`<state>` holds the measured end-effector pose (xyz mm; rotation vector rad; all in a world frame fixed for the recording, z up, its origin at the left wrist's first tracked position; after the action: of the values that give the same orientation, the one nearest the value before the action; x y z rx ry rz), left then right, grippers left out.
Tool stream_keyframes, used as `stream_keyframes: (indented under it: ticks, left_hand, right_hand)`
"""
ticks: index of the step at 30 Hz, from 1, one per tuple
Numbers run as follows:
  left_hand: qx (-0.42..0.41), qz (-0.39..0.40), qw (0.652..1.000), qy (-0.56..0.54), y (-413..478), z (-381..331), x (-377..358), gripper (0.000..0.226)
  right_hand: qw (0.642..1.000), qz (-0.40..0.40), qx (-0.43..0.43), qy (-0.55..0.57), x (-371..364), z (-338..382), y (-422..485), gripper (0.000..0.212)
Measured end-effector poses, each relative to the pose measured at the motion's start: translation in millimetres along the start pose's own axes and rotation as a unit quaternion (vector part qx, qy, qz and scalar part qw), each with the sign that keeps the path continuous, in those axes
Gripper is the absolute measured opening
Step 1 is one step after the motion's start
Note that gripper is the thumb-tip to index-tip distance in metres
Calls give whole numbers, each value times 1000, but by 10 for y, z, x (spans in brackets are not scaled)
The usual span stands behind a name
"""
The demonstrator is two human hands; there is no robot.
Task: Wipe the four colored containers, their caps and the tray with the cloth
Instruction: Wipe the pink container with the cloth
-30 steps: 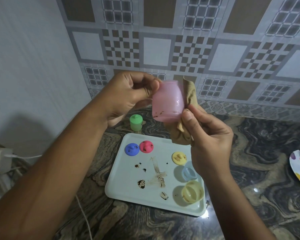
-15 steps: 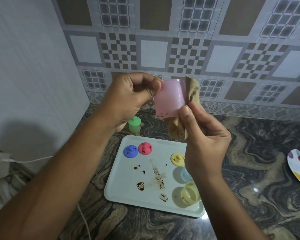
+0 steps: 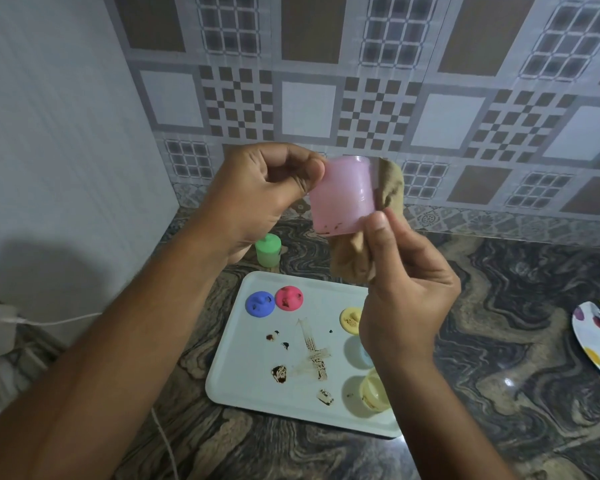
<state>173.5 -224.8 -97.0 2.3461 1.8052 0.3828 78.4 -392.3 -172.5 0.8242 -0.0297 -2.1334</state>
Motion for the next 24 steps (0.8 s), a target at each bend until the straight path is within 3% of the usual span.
stream_keyframes:
  ticks: [4,7,12,16,21,24]
  left_hand:
    - [18,12,1000,5,22,44,59,12]
    - [21,27,999,37,29,52,52,16]
    - [33,49,997,54,35,58,16,20]
    - [27,47,997,59,24,-1,13,22]
    - [30,50,997,42,-7,-23,9,25]
    - [34,59,997,22,-15,11,31,20]
  right_hand:
    - [998,35,-49,13,-34,-40,92,27]
    - [996,77,-25,-25,-105,47,101,50]
    - [961,210,86,-156,-263,80,26,65]
    - [912,272,181,-247,-315,120,-77,105]
    - [917,223,212,-253,-159,47,1,81]
    - [927,250,167,-224,-164,8,-7,86]
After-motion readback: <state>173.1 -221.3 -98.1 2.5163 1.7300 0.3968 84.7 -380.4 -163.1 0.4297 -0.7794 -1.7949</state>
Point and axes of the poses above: each hand's wrist, its own y-axis towards the middle knuckle, its own x-axis out of the back of the hand, z = x × y, the point moved 9 cm from there along y, towards the middle knuckle, and after that the axes turned 3 degrees about x, right-handed, at the moved point
